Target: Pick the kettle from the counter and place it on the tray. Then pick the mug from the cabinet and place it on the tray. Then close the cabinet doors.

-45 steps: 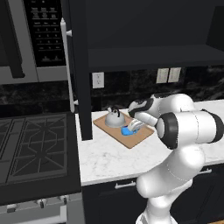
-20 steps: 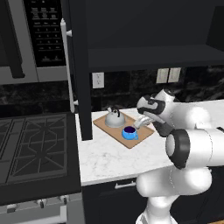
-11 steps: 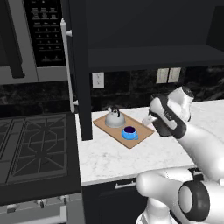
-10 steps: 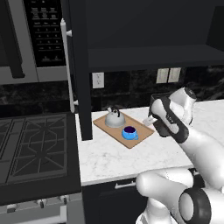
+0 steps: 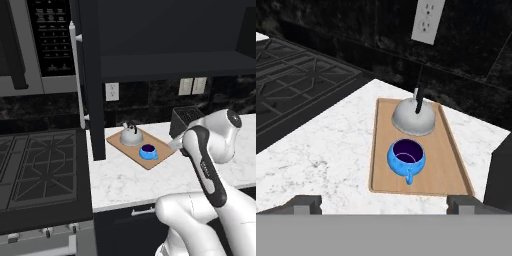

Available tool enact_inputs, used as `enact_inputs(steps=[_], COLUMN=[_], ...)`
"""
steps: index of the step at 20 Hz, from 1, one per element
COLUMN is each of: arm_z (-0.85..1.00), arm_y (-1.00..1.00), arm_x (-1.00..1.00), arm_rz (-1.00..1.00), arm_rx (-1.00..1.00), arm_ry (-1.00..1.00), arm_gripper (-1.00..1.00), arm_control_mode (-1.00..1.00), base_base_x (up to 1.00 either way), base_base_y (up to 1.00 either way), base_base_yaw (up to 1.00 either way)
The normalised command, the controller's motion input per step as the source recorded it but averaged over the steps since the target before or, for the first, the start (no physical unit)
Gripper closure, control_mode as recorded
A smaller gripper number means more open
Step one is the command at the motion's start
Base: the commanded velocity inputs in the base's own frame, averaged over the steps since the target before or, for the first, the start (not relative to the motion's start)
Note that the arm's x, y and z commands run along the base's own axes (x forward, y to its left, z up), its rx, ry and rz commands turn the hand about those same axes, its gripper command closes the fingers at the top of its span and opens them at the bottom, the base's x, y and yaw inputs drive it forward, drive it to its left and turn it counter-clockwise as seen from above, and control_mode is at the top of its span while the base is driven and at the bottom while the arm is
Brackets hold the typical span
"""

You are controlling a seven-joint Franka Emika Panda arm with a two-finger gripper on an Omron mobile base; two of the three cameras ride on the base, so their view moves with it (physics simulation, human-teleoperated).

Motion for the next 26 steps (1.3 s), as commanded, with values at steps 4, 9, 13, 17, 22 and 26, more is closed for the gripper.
enact_inputs(steps=[4, 9, 13, 17, 22, 26], arm_z=[0.54, 0.39, 0.32, 0.33, 0.31, 0.34], arm_y=[0.0, 0.0, 0.0, 0.0, 0.0, 0.0], arm_x=[-0.42, -0.45, -0.47, -0.46, -0.46, -0.5], arm_rz=[0.0, 0.0, 0.0, 0.0, 0.0, 0.01], arm_rx=[0.0, 0.0, 0.0, 0.0, 0.0, 0.0], arm_ry=[0.0, 0.0, 0.0, -0.03, -0.06, -0.12], arm_gripper=[-1.0, -1.0, -1.0, -1.0, -1.0, -1.0], arm_control_mode=[-1.0, -1.0, -1.0, -1.0, -1.0, -1.0], base_base_x=[0.0, 0.0, 0.0, 0.0, 0.0, 0.0], base_base_y=[0.0, 0.0, 0.0, 0.0, 0.0, 0.0], base_base_yaw=[0.0, 0.0, 0.0, 0.0, 0.0, 0.0])
